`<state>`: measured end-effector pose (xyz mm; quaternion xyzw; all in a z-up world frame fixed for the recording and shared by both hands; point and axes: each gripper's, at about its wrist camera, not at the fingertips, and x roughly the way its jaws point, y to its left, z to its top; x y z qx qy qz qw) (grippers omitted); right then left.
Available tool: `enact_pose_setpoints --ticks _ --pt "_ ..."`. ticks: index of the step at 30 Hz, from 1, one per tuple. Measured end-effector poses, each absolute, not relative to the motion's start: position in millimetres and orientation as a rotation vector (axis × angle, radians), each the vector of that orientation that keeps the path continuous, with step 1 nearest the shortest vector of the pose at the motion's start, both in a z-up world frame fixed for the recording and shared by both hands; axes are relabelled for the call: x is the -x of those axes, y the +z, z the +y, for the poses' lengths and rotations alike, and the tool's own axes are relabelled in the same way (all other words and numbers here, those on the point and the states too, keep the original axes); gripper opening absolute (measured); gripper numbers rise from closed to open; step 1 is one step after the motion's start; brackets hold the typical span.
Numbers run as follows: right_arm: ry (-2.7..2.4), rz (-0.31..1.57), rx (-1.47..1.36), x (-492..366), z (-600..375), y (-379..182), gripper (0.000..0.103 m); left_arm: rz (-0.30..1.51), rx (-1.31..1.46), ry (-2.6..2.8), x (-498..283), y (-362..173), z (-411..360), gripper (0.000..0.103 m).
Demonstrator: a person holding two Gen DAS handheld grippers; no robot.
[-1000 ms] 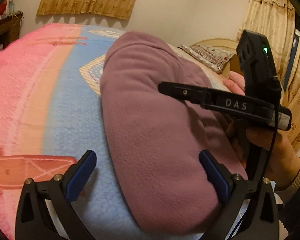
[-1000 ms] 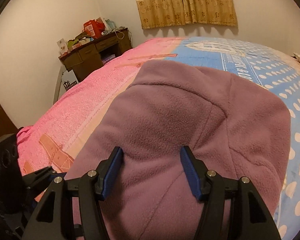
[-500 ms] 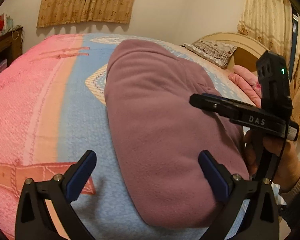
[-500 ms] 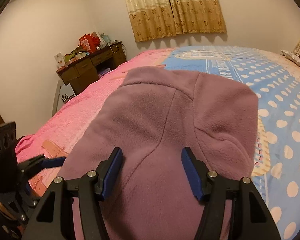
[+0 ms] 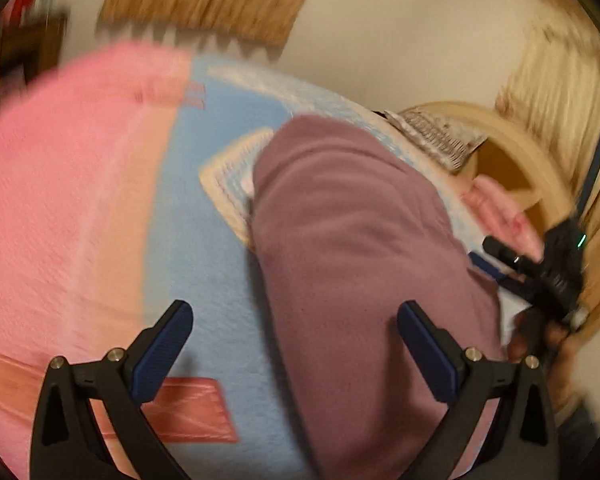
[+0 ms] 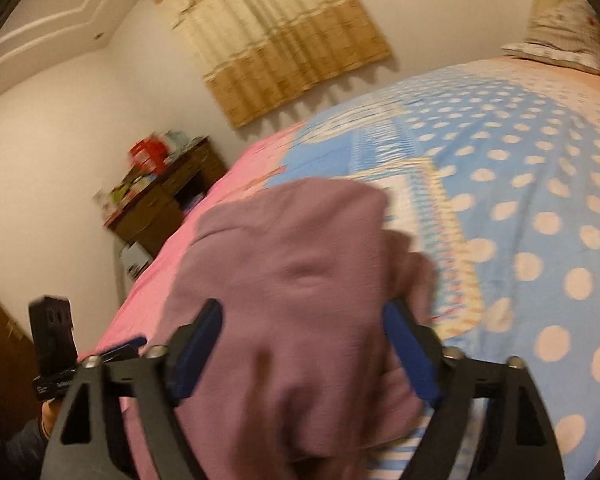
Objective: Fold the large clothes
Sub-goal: 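Grasp the folded jacket bundle with the right tool while the left tool grasps it too, then lift the folded jacket with both tools and carry it onto the pink bedspread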
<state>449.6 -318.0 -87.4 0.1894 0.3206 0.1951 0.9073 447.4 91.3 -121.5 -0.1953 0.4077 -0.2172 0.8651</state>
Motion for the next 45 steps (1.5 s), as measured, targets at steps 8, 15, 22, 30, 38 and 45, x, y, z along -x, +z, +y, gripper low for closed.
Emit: enact_pose_setpoints --ticks 8,15,22,30,38,45 --pt "0.420 0.816 -0.569 -488 -344 -140 0.088 0.956 0.589 -0.640 -475 -160 90 0.103" --pt "0.463 0.837 -0.647 -506 -344 -164 0.098 1.004 0.615 -0.714 -490 -170 78 0.103" --pt "0.523 0.869 -0.621 -524 -320 -163 0.091 0.988 0.520 -0.711 -484 -163 57 0.103" --pt "0.591 0.802 -0.612 -505 -316 -155 0.050 0.930 0.453 -0.699 -481 -148 43 0.092" --pt "0.656 0.727 -0.675 -483 -311 -135 0.047 0.854 0.410 -0.672 -456 -125 52 0.078" --pt "0.738 0.723 -0.659 -457 -270 -106 0.047 0.788 0.400 -0.591 -412 -96 89 0.078"
